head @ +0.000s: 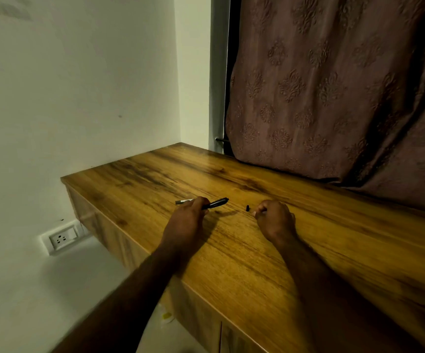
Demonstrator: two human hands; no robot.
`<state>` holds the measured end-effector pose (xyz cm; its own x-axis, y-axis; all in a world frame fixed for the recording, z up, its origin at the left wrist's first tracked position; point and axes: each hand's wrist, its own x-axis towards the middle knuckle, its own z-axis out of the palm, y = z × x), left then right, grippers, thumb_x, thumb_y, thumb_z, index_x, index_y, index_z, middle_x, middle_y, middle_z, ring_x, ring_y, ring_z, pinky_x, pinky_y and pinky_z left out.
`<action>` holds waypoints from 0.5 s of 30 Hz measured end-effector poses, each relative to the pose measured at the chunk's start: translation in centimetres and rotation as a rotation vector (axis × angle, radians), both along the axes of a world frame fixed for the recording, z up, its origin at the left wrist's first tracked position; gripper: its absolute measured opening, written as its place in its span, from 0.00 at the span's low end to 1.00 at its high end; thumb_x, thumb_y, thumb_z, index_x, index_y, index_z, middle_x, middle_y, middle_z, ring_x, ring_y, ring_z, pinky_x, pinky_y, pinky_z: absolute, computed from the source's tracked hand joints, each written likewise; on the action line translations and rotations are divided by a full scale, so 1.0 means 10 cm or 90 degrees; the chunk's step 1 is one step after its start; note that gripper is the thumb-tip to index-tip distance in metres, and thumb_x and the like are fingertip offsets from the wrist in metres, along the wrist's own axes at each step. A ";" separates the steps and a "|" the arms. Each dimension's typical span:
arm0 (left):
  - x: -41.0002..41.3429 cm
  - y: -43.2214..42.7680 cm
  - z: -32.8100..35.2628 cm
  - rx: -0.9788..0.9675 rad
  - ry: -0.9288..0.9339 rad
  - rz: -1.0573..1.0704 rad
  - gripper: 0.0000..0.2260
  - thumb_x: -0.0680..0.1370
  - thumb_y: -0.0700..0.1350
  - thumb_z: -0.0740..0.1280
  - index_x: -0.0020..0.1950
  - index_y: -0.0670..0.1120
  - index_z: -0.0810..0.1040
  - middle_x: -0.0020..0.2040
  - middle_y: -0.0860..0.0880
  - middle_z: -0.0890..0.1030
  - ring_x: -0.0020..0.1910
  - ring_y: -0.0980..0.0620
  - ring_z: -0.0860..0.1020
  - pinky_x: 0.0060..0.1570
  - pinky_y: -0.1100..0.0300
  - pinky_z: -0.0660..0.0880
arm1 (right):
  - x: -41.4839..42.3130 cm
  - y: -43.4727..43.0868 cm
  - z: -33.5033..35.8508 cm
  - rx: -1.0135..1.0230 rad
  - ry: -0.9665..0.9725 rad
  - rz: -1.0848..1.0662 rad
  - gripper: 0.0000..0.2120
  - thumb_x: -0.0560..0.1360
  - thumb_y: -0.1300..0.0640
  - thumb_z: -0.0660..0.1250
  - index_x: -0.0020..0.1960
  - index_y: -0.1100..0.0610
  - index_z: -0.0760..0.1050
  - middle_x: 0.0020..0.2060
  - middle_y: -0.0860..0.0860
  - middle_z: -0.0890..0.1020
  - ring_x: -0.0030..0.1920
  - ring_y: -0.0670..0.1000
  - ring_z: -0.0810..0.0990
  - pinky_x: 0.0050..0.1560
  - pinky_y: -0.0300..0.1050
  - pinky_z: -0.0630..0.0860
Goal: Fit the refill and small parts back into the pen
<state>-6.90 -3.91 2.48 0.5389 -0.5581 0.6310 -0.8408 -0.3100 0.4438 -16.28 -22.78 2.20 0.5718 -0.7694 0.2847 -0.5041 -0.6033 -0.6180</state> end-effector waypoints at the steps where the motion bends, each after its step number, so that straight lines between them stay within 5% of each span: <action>1: 0.00 0.00 0.01 -0.001 0.002 -0.006 0.25 0.74 0.60 0.52 0.55 0.44 0.76 0.47 0.43 0.81 0.46 0.43 0.78 0.45 0.53 0.73 | -0.01 0.02 0.00 0.005 -0.055 -0.009 0.06 0.75 0.54 0.68 0.39 0.48 0.78 0.45 0.48 0.85 0.48 0.52 0.81 0.52 0.47 0.76; 6: -0.03 0.05 0.02 -0.014 0.006 -0.022 0.40 0.72 0.73 0.42 0.56 0.44 0.77 0.44 0.45 0.82 0.44 0.46 0.79 0.43 0.54 0.75 | 0.02 0.24 0.07 0.183 -0.313 0.023 0.05 0.76 0.61 0.67 0.51 0.59 0.80 0.43 0.50 0.82 0.45 0.51 0.81 0.36 0.36 0.70; 11: -0.03 0.04 0.05 -0.004 0.017 -0.026 0.43 0.69 0.75 0.39 0.58 0.45 0.76 0.45 0.45 0.83 0.43 0.46 0.80 0.42 0.53 0.77 | 0.08 0.36 0.12 0.275 -0.376 0.168 0.06 0.75 0.63 0.67 0.49 0.56 0.81 0.44 0.48 0.83 0.45 0.45 0.80 0.43 0.35 0.74; 15: -0.04 0.05 0.02 -0.001 0.020 -0.025 0.42 0.70 0.74 0.40 0.59 0.46 0.75 0.46 0.46 0.84 0.43 0.48 0.81 0.41 0.54 0.77 | 0.10 0.42 0.11 0.359 -0.400 0.215 0.07 0.75 0.64 0.67 0.49 0.53 0.80 0.43 0.49 0.83 0.42 0.46 0.79 0.39 0.34 0.74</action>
<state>-7.28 -3.41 2.68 0.5355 -0.5784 0.6154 -0.8383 -0.2757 0.4703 -15.24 -18.61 3.27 0.6591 -0.7083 0.2528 0.1746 -0.1829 -0.9675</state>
